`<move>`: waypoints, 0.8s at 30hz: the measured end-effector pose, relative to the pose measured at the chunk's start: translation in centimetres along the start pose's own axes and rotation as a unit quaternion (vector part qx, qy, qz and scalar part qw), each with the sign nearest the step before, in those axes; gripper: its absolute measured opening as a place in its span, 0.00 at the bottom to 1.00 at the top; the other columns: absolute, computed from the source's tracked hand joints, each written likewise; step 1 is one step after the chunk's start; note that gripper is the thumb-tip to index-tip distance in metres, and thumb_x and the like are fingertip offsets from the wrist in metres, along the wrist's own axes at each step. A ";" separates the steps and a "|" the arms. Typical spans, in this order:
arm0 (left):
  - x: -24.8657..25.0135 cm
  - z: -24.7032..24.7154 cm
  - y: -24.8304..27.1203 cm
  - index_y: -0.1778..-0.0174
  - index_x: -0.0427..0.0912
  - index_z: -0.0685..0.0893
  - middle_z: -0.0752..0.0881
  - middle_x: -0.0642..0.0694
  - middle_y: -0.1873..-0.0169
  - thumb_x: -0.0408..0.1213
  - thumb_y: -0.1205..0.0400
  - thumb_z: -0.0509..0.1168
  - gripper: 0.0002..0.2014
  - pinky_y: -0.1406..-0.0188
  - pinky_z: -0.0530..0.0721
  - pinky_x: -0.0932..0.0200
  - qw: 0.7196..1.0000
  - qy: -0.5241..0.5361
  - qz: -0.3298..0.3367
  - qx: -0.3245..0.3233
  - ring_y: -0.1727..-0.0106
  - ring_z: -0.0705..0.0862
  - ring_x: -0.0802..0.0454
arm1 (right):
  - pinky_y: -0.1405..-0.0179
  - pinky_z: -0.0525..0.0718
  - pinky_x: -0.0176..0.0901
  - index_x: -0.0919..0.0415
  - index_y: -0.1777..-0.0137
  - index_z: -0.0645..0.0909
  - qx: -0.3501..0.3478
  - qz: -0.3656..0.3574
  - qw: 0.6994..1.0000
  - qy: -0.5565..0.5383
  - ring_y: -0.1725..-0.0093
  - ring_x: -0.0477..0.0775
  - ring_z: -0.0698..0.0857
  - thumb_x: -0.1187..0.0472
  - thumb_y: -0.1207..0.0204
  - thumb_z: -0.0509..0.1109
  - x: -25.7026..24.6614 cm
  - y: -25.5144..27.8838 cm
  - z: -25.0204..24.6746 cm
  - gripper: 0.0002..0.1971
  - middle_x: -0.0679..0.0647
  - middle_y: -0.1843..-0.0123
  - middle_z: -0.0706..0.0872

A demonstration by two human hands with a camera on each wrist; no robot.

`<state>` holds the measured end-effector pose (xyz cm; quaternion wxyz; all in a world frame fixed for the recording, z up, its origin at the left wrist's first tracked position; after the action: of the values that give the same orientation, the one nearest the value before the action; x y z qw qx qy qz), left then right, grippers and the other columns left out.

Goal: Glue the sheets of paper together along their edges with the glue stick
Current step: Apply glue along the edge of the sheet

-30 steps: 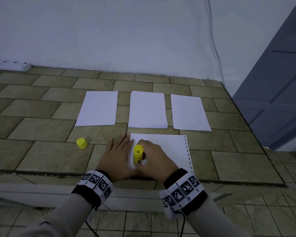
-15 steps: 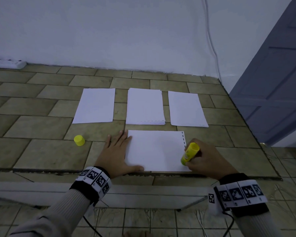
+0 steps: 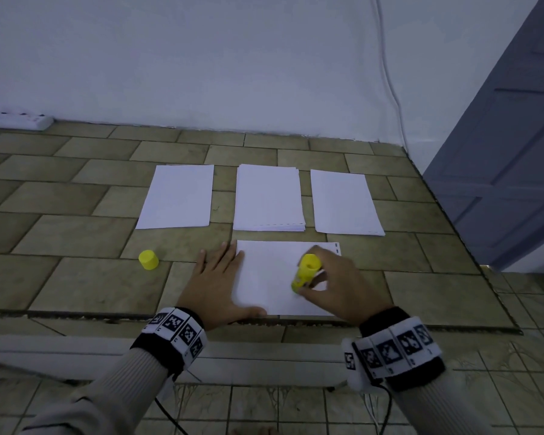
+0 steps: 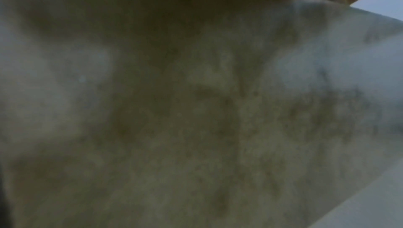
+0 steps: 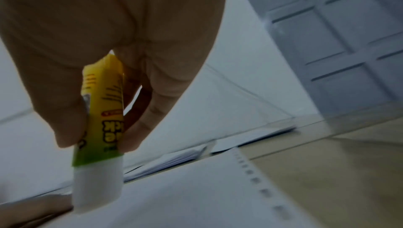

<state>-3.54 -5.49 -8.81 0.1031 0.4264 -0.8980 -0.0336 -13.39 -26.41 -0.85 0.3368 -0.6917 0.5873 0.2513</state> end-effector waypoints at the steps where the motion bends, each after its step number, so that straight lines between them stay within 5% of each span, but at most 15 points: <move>1: 0.0 -0.1 0.0 0.13 0.44 0.43 0.35 0.49 0.15 0.91 0.45 0.37 0.70 0.17 0.34 0.39 1.000 0.001 0.001 0.002 0.16 0.33 0.54 | 0.58 0.88 0.44 0.60 0.53 0.79 -0.019 0.009 1.000 -0.009 0.59 0.45 0.86 0.62 0.30 0.78 -0.5 -0.8 1.0 0.11 0.50 0.56 0.85; 4: 0.4 -0.2 -0.1 0.13 0.43 0.46 0.39 0.47 0.14 0.92 0.48 0.34 0.73 0.17 0.36 0.38 1.000 0.012 0.002 0.007 0.15 0.36 0.53 | 0.55 0.87 0.46 0.59 0.51 0.77 -0.056 0.007 0.998 -0.007 0.56 0.48 0.85 0.63 0.31 0.78 -2.0 -2.8 3.7 0.14 0.51 0.53 0.84; 8: 0.2 0.2 -0.2 0.14 0.43 0.53 0.45 0.46 0.14 0.90 0.45 0.31 0.70 0.17 0.37 0.37 0.999 0.021 0.019 0.034 0.14 0.39 0.52 | 0.58 0.77 0.28 0.59 0.48 0.77 -0.093 -0.023 0.995 0.020 0.54 0.48 0.80 0.63 0.31 0.77 -3.2 -4.3 5.9 0.15 0.53 0.50 0.83; 11: -0.2 0.7 -0.2 0.15 0.40 0.61 0.51 0.44 0.14 0.86 0.39 0.29 0.66 0.17 0.39 0.37 0.997 0.019 0.040 0.056 0.14 0.44 0.50 | 0.47 0.81 0.47 0.62 0.41 0.79 -0.127 -0.039 0.990 0.040 0.48 0.55 0.82 0.62 0.31 0.77 -3.1 -4.8 7.4 0.19 0.57 0.44 0.84; 17: 0.0 0.2 -0.2 0.13 0.47 0.48 0.45 0.51 0.14 0.91 0.44 0.38 0.68 0.17 0.37 0.40 0.999 0.007 0.015 0.041 0.15 0.38 0.55 | 0.56 0.75 0.37 0.66 0.45 0.79 -0.125 -0.060 0.988 0.064 0.53 0.52 0.79 0.67 0.29 0.74 -2.8 -7.7 6.4 0.13 0.60 0.48 0.83; 21: -0.1 0.0 -0.1 0.13 0.46 0.47 0.46 0.52 0.14 0.89 0.43 0.50 0.69 0.16 0.37 0.40 0.999 0.022 -0.002 0.042 0.15 0.39 0.58 | 0.53 0.82 0.48 0.65 0.48 0.76 -0.119 -0.027 0.989 0.087 0.52 0.58 0.83 0.66 0.30 0.76 -1.6 -10.4 5.3 0.14 0.61 0.49 0.84; 24: 0.0 -0.2 -0.1 0.14 0.43 0.46 0.43 0.52 0.14 0.88 0.42 0.54 0.69 0.16 0.37 0.41 0.999 0.029 -0.007 0.037 0.16 0.38 0.60 | 0.56 0.80 0.46 0.65 0.49 0.76 -0.106 -0.007 0.989 0.100 0.54 0.57 0.83 0.65 0.31 0.77 -0.7 -12.0 4.8 0.15 0.60 0.51 0.85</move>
<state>-3.45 -5.51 -8.65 0.1127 0.4367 -0.8925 0.0111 -1.50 -21.29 -1.37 0.2031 -0.7492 0.5834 0.2391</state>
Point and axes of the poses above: each hand's wrist, its own y-axis away from the middle knuckle, its own z-axis out of the palm, x = y × z, the point moved 3 cm from there along -y, towards the middle knuckle
